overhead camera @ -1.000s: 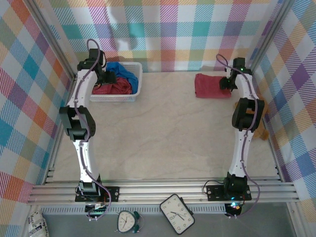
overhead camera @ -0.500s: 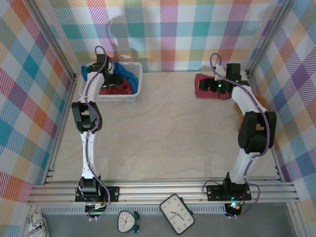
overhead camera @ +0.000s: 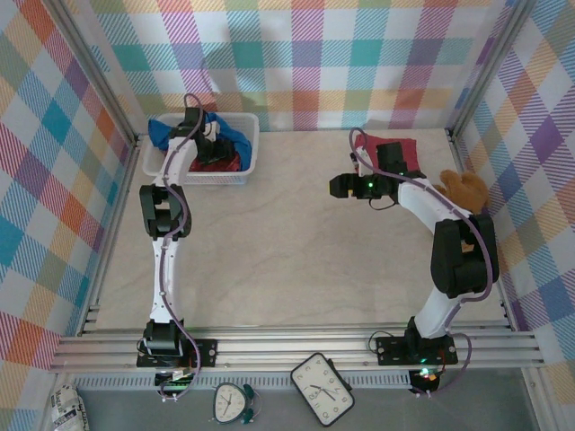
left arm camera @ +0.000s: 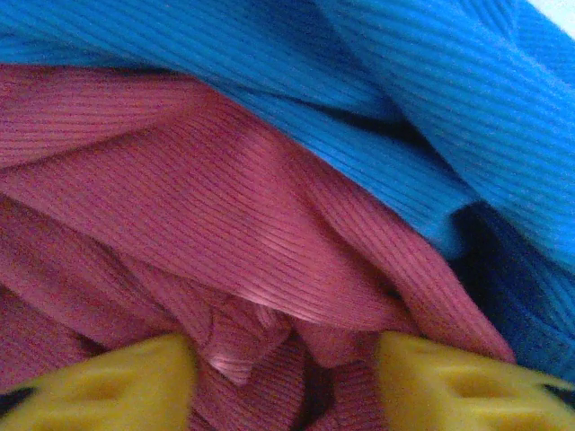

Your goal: Fold and stack the tank tops

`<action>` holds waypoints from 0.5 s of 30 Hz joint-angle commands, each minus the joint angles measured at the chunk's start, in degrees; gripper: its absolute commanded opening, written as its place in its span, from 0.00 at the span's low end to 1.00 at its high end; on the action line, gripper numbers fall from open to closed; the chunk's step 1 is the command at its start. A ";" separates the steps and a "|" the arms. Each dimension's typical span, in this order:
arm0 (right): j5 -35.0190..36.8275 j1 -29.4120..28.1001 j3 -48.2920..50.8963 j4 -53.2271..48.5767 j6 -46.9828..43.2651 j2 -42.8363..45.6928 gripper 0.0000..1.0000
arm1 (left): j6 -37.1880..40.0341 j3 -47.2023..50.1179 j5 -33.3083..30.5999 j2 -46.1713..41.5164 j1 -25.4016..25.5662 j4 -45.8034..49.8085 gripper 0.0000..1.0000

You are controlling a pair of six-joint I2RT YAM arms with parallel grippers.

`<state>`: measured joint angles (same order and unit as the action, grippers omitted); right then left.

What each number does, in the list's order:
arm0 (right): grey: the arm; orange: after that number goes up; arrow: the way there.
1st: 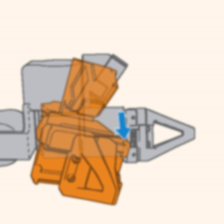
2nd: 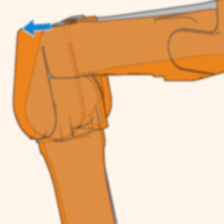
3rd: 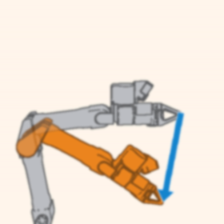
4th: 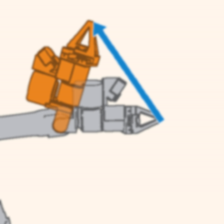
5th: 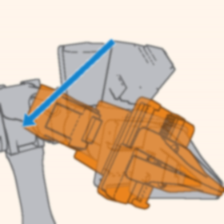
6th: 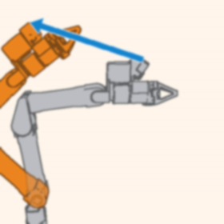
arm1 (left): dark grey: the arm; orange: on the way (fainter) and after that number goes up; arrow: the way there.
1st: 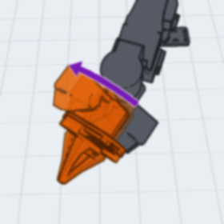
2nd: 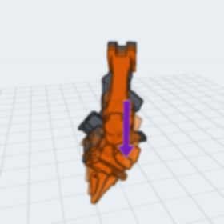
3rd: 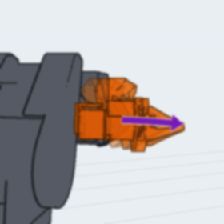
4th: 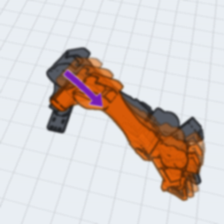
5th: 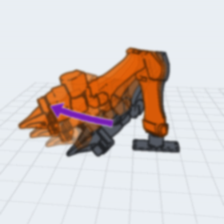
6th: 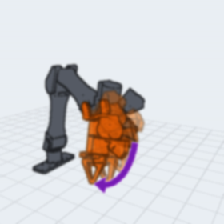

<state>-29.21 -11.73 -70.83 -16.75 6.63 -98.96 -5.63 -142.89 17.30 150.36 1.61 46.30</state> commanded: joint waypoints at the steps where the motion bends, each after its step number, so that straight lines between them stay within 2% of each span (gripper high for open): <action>1: -1.07 -0.44 -0.05 0.13 0.39 1.05 0.78 | -0.26 -2.21 2.43 0.43 0.61 -0.93 0.34; 3: -1.03 -0.67 -0.44 -0.13 0.31 0.96 0.78 | -0.43 -2.28 2.86 0.26 0.63 -1.12 0.19; 6: -0.89 -0.74 -0.58 -0.69 0.14 1.13 0.78 | -0.96 -2.31 4.01 -0.74 0.57 -0.89 0.04; 9: -0.67 -0.73 0.05 -0.48 0.05 1.61 0.78 | -0.58 -2.21 3.04 -3.25 0.51 0.46 0.00; 15: -1.68 -0.92 1.36 0.82 0.92 1.92 0.78 | 0.71 -1.31 1.13 -10.33 0.52 3.40 0.00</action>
<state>-29.23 -12.10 -70.54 -16.62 6.94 -98.78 -6.15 -143.20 18.76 148.64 1.80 47.59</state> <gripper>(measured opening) 0.779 0.050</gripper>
